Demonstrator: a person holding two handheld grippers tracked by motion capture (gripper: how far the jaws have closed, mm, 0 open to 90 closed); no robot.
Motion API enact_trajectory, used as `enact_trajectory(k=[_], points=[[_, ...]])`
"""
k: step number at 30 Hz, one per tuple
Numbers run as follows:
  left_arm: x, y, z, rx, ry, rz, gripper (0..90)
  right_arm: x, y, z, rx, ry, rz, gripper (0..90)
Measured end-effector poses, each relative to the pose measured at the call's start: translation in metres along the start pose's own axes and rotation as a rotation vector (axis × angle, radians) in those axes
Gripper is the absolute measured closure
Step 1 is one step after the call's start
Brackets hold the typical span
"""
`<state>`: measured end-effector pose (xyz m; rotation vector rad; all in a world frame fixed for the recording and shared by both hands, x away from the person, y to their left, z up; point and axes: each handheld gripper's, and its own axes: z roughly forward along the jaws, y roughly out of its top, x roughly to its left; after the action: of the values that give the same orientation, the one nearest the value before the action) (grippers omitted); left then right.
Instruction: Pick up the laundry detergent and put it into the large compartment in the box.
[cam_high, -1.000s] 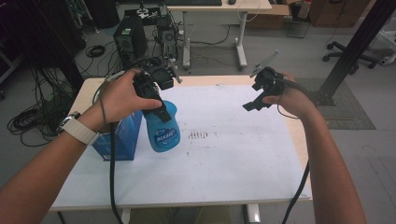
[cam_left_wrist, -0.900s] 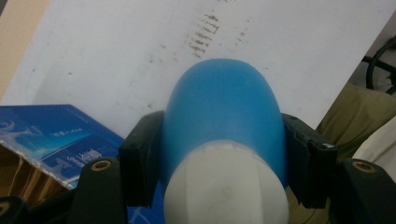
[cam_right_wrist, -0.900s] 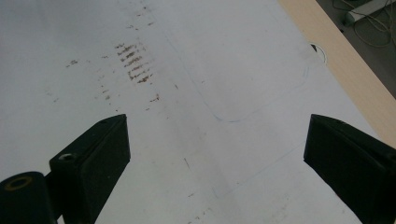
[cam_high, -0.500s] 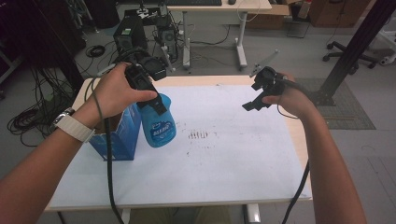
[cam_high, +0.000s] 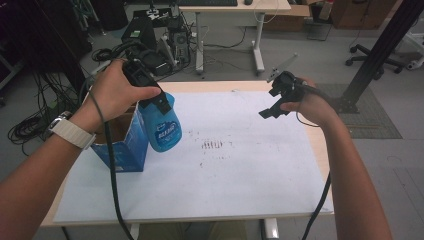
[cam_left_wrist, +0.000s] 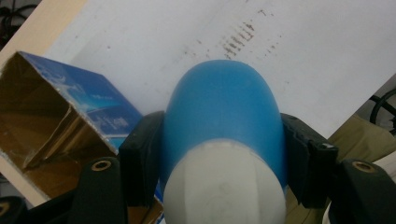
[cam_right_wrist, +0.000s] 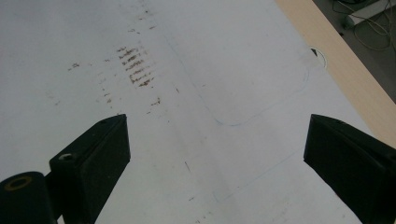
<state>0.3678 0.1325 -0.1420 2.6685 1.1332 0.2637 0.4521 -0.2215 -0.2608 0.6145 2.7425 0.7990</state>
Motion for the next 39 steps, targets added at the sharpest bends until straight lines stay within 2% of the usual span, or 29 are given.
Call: enact_trajectory(k=[10,26,39], points=[[0.009,-0.003,-0.008,-0.010,0.017,-0.067,37.5,0.000,0.000,-0.001,0.002,-0.001,-0.001,7.2],[0.026,-0.009,-0.031,-0.034,0.057,-0.160,37.6,0.001,0.003,0.002,0.004,0.003,-0.008,7.2],[0.039,-0.015,-0.042,-0.019,0.072,-0.230,37.6,0.002,0.003,0.001,0.004,0.002,-0.009,7.2]])
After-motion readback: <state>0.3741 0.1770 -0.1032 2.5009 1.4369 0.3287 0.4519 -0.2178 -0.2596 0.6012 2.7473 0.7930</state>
